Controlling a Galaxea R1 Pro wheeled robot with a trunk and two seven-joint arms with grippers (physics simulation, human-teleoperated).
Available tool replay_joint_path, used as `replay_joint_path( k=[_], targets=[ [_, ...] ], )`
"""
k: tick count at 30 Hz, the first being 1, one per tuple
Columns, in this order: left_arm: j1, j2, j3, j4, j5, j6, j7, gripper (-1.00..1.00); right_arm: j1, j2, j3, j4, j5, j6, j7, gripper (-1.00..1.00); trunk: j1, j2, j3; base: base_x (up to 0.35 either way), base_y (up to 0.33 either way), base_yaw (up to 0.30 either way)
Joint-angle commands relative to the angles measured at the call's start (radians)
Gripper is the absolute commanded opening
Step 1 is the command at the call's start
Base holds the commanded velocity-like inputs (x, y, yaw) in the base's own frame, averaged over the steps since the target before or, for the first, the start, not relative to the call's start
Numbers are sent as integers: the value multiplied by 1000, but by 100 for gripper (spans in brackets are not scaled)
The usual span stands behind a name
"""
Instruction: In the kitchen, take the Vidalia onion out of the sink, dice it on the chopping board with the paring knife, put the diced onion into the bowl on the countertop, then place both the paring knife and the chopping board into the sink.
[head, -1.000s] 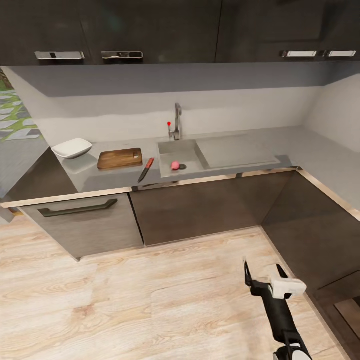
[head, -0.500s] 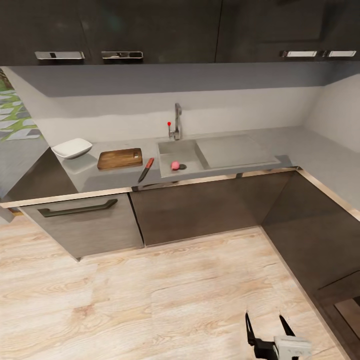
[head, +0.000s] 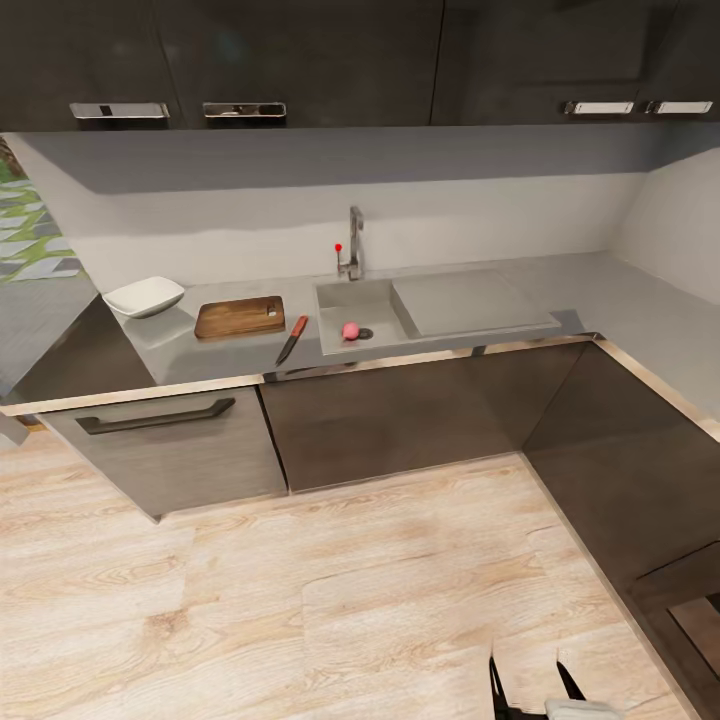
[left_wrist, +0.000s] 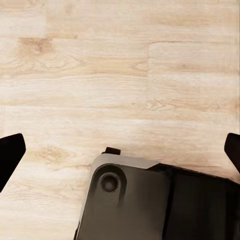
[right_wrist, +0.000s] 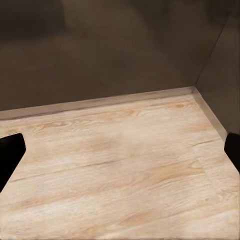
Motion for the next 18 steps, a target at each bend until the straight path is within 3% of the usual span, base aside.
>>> replay_joint_path(
  k=[1, 4, 6, 10, 12, 14, 18],
  targets=[
    [0, 0, -3, -33, 6, 37, 7, 100, 0, 1, -1, 4, 9, 0, -6, 100, 1, -2, -1, 0, 0, 0],
    [-1, -7, -3, -133, -2, 176, 6, 100, 0, 1, -1, 20, 9, -2, -5, 100, 1, -2, -1, 0, 0, 0],
    [-4, -17, -3, -151, -6, 209, 5, 100, 0, 1, -1, 24, 9, -2, -5, 100, 1, -2, -1, 0, 0, 0],
    [-42, -77, -3, -173, -36, 259, 5, 100, 0, 1, -2, 43, 9, -2, -5, 100, 1, -2, -1, 0, 0, 0],
    [-95, -106, -3, -177, -81, 305, 4, 100, 0, 1, -2, 57, 9, -3, -5, 100, 1, -2, -1, 0, 0, 0],
    [-196, -128, -3, -179, -150, 437, 1, 100, 0, 3, -2, 67, 9, -4, -4, 100, 1, -2, -1, 0, 0, 0],
    [-337, -145, -23, -180, -188, 603, 0, 100, 0, 3, -2, 71, 8, -5, -4, 100, 1, -2, -1, 0, 0, 0]
  ],
)
